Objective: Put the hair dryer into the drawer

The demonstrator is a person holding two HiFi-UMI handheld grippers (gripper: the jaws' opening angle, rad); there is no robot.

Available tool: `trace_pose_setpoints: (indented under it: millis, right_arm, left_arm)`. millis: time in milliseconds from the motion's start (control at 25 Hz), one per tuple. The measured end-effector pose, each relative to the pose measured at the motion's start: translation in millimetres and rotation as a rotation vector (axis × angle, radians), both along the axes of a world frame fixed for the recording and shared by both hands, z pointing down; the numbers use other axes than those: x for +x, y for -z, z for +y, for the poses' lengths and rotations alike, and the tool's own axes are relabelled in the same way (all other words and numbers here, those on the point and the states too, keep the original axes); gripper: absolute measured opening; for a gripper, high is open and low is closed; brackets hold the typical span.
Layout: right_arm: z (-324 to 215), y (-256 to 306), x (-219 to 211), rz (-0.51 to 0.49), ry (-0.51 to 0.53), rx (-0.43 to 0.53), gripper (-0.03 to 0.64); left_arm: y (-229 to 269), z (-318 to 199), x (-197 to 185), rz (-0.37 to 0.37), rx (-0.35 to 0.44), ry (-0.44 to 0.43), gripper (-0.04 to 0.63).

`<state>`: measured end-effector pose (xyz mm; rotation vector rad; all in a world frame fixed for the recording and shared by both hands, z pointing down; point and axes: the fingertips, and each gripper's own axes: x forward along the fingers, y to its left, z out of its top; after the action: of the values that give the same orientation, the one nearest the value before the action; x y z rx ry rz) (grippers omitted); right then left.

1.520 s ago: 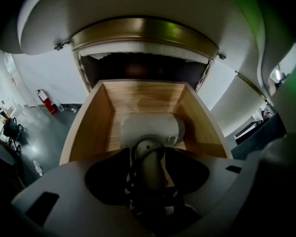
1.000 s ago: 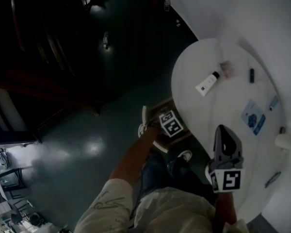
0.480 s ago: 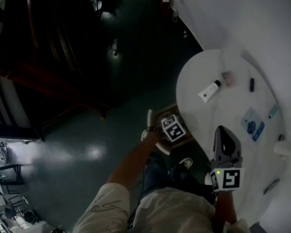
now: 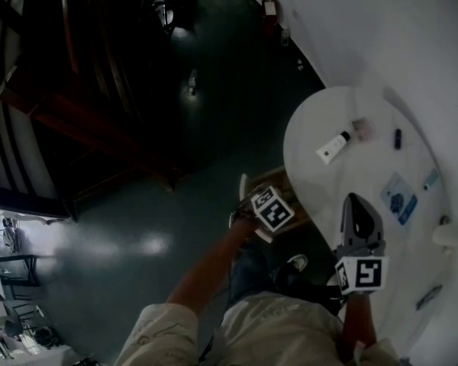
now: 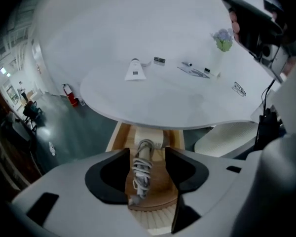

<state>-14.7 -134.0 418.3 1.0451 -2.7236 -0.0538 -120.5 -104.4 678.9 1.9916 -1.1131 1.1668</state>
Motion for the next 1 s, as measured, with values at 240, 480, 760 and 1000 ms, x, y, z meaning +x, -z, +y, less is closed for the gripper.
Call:
trace_pose_setpoints:
  millis: [240,480,760,1000]
  right_arm:
    - [-1,4,-4,-0.011,0.018,0.025,0.005]
    - [-4,7,0,-0.023,0.011,0.022,0.004]
    - [-11,11,9,-0.044,-0.019,0.005,0.005]
    - [-18,16,30,-0.043,-0.074,0.019,0.005]
  left_arm:
    - [41,6,-6,0.064,-0.002,0.190,0.232]
    - [90,-6,-13,0.100,0.164,0.395,0.165]
    - [132,-20,-17,0.075,0.324,0.521,0.003]
    - [162,-38,-2,0.099,0.434,0.505,0.003]
